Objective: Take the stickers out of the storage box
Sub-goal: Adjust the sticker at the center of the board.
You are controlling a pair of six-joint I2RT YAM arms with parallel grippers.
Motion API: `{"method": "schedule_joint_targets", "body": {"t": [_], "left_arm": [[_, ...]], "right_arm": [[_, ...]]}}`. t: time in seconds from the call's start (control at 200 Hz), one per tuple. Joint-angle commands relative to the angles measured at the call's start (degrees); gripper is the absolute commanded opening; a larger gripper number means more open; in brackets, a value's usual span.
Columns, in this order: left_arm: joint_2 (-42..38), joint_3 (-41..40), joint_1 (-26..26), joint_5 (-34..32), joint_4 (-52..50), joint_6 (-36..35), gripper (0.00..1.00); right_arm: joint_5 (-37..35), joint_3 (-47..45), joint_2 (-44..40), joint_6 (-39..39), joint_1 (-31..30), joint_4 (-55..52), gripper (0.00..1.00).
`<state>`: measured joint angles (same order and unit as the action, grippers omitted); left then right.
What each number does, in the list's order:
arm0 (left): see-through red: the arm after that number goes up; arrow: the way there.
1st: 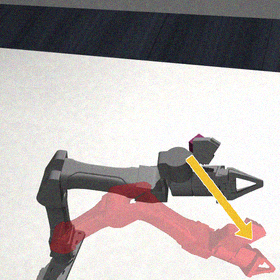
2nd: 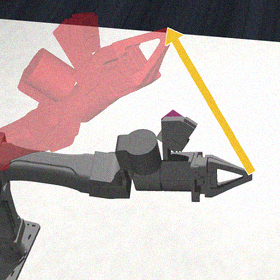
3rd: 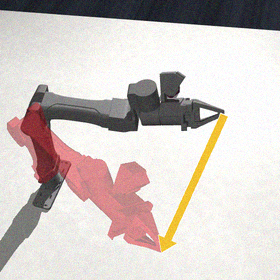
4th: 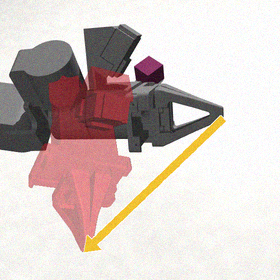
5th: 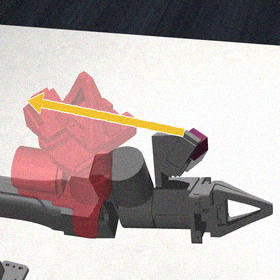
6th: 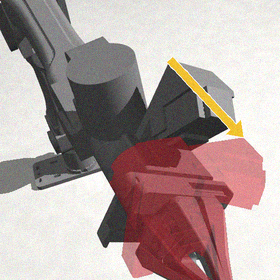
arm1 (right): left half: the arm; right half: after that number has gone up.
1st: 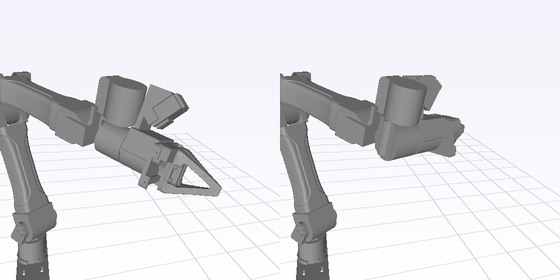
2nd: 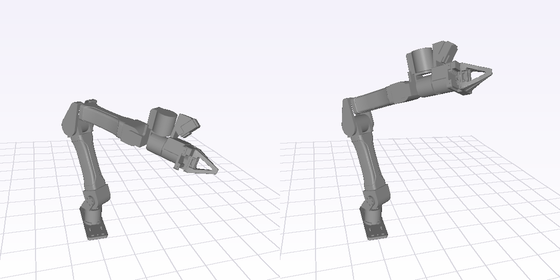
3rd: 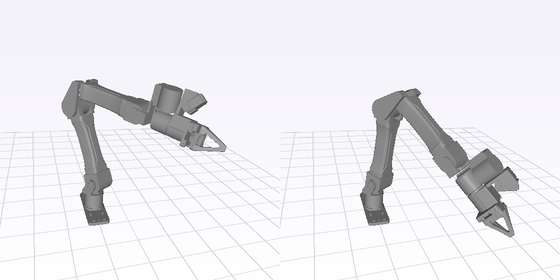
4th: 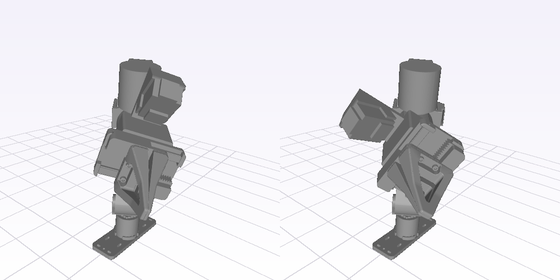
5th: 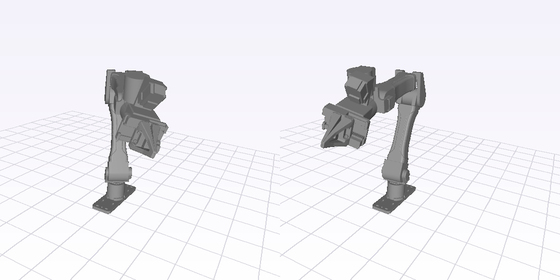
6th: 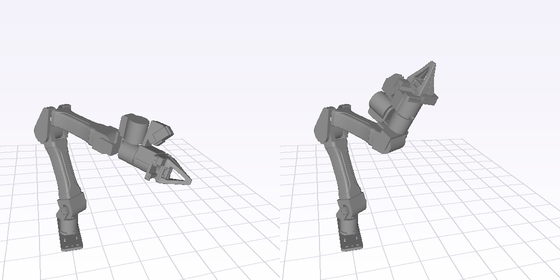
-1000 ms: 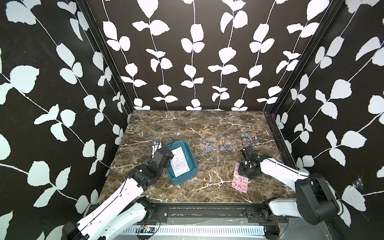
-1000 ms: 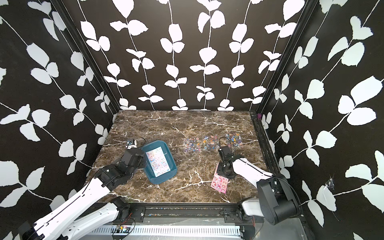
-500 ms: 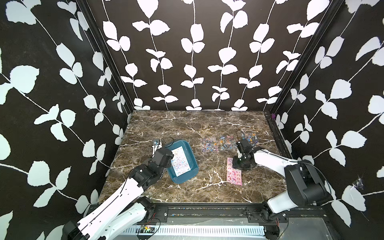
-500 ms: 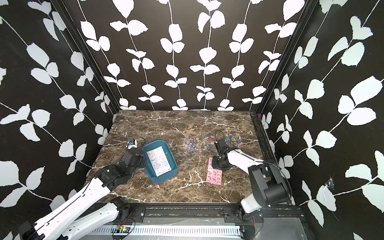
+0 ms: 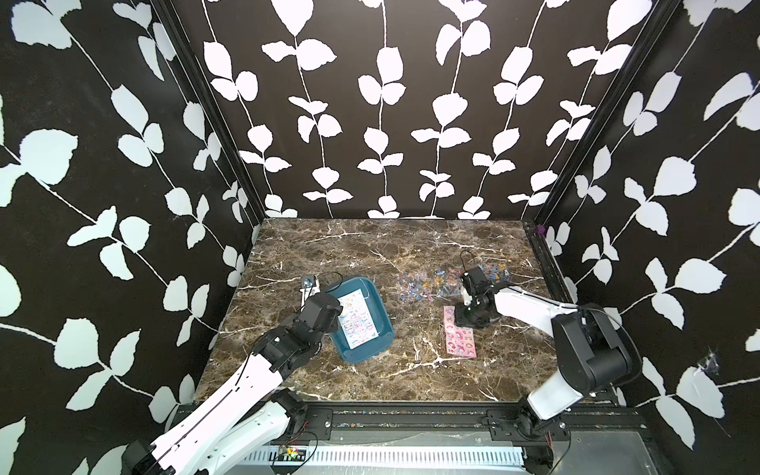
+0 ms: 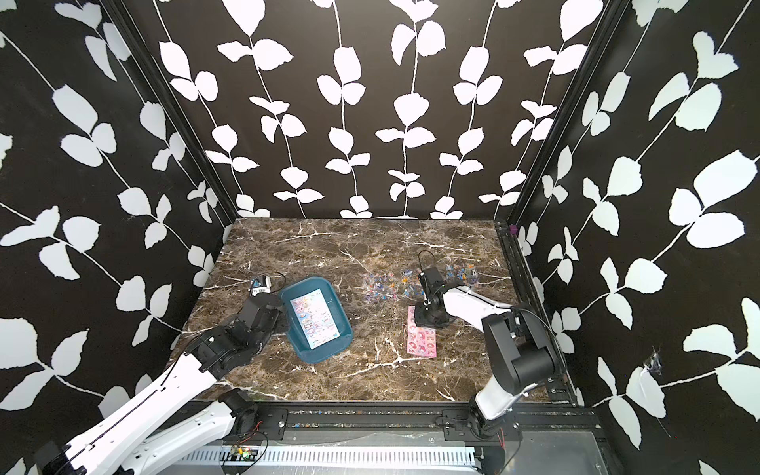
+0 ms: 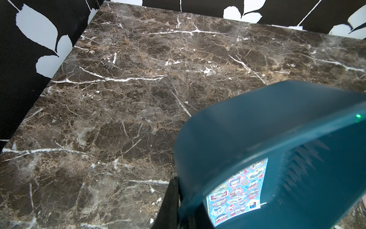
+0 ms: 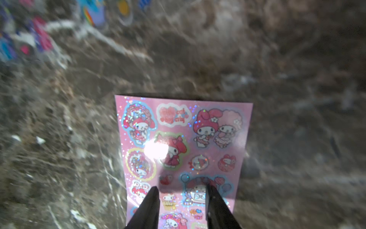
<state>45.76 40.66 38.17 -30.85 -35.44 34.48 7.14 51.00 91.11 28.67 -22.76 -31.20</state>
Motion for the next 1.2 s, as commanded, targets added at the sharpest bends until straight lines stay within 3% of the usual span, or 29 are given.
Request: {"method": "schedule_joint_targets", "body": {"t": [0.0, 0.185, 0.42, 0.79, 0.96, 1.195], "left_arm": [[0.26, 0.11, 0.06, 0.76, 1.08, 0.15, 0.00], [1.70, 0.31, 0.10, 3.74, 1.02, -1.18, 0.00], [2.74, 3.60, 0.06, 4.82, -1.25, -3.70, 0.00], [3.01, 3.02, 0.06, 7.04, 1.66, -4.61, 0.00], [2.67, 2.40, 0.06, 7.46, 2.44, -4.69, 0.00], [1.88, 1.87, 0.06, 8.40, 3.01, -5.62, 0.00]], "right_arm": [[-1.09, -0.89, -4.86, -1.68, -0.42, -2.85, 0.44], [0.48, 0.99, -9.01, -2.80, -0.94, -5.23, 0.46], [4.45, -8.34, -16.92, 7.43, -7.16, -0.61, 0.35], [-2.32, -7.19, -10.79, 7.63, -15.82, -5.16, 0.31], [-7.32, -5.96, -7.18, 7.63, -17.14, -9.19, 0.31], [-7.14, -6.10, -5.16, 7.78, -17.14, -9.23, 0.33]]}}
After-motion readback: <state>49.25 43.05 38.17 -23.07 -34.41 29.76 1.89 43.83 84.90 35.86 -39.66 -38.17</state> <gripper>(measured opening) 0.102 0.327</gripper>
